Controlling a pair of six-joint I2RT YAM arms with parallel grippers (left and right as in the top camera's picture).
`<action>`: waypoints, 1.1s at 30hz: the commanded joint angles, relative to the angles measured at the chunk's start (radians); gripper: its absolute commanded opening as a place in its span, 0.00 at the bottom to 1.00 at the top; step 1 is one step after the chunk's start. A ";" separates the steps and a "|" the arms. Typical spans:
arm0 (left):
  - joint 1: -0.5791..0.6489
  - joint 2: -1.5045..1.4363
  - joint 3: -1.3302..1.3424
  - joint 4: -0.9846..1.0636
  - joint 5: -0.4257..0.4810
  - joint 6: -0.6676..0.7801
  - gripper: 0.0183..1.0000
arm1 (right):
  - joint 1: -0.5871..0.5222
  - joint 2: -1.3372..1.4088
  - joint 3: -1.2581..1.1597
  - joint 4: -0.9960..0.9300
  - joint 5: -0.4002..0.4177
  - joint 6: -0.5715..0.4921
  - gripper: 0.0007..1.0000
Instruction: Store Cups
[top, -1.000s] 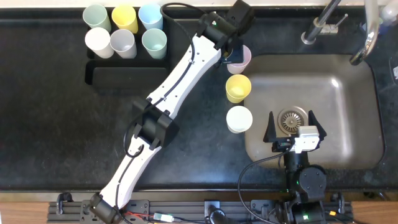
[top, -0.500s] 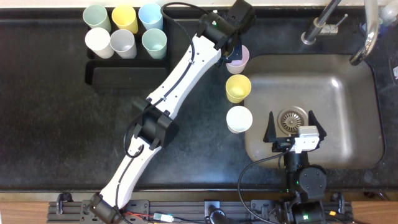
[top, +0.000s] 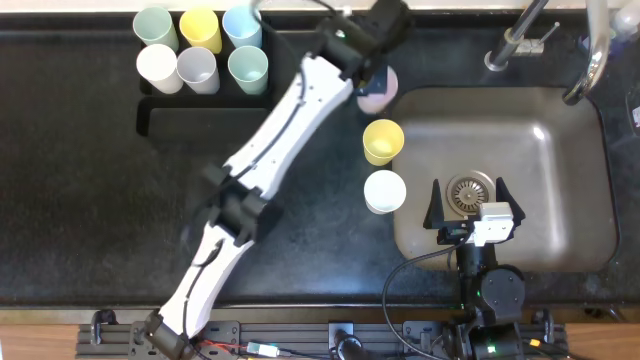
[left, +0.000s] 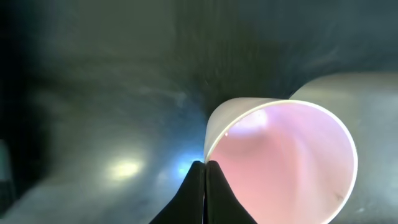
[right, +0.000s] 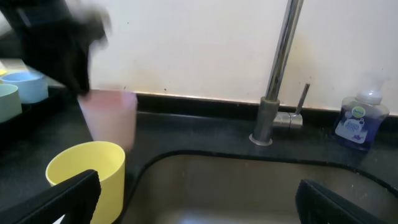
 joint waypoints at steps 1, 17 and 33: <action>0.066 -0.310 -0.010 -0.026 -0.145 0.036 0.02 | -0.007 -0.011 -0.013 0.007 0.008 0.000 1.00; 0.700 -1.051 -1.016 0.150 -0.140 -0.108 0.02 | -0.007 -0.011 -0.013 0.007 0.008 0.000 1.00; 0.826 -0.924 -1.242 0.334 0.032 -0.084 0.02 | -0.006 -0.011 -0.013 0.007 0.008 0.000 1.00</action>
